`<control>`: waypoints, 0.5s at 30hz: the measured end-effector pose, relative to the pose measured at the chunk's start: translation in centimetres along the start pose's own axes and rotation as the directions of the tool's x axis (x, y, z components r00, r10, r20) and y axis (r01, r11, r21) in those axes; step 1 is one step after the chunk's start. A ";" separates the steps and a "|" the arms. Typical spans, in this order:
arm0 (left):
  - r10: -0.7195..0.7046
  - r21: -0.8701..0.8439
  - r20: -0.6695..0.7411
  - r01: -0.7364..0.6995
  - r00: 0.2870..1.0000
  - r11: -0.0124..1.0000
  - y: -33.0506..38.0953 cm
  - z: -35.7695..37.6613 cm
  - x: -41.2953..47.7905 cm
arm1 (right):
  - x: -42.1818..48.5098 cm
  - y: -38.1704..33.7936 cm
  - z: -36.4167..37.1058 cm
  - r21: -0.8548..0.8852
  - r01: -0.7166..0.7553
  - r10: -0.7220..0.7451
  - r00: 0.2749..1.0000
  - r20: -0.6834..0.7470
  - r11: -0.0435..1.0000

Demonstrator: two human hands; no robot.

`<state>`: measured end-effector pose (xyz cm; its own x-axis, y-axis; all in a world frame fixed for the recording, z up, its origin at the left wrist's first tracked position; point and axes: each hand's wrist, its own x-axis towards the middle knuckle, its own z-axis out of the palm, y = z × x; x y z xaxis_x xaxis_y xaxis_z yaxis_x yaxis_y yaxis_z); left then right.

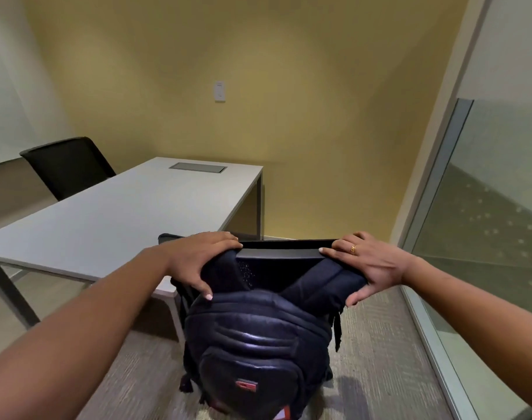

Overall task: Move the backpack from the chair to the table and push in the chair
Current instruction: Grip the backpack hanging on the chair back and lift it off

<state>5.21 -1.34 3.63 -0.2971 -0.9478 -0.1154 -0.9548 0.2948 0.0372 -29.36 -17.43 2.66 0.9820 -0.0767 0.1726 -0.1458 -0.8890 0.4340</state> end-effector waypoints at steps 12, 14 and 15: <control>0.186 0.145 0.082 -0.197 0.979 0.970 -3.6 -3.2 0.8 | 0.8 -1.9 -1.2 -0.038 -0.044 0.044 0.999 0.002 0.998; 0.209 0.251 0.043 -0.213 0.977 0.944 -4.3 -3.3 0.2 | 1.3 -2.5 -1.6 -0.039 -0.047 0.047 0.999 -0.014 0.998; 0.205 0.284 0.032 -0.205 0.978 0.937 -4.7 -3.3 -0.3 | 1.7 -2.8 -1.8 -0.039 -0.047 0.046 0.999 -0.024 0.998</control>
<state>9.79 -2.82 6.80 -0.4863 -0.8630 -0.1366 -0.8336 0.5051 -0.2235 -27.52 -14.26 3.37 0.9711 -0.1063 0.2137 -0.1959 -0.8663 0.4595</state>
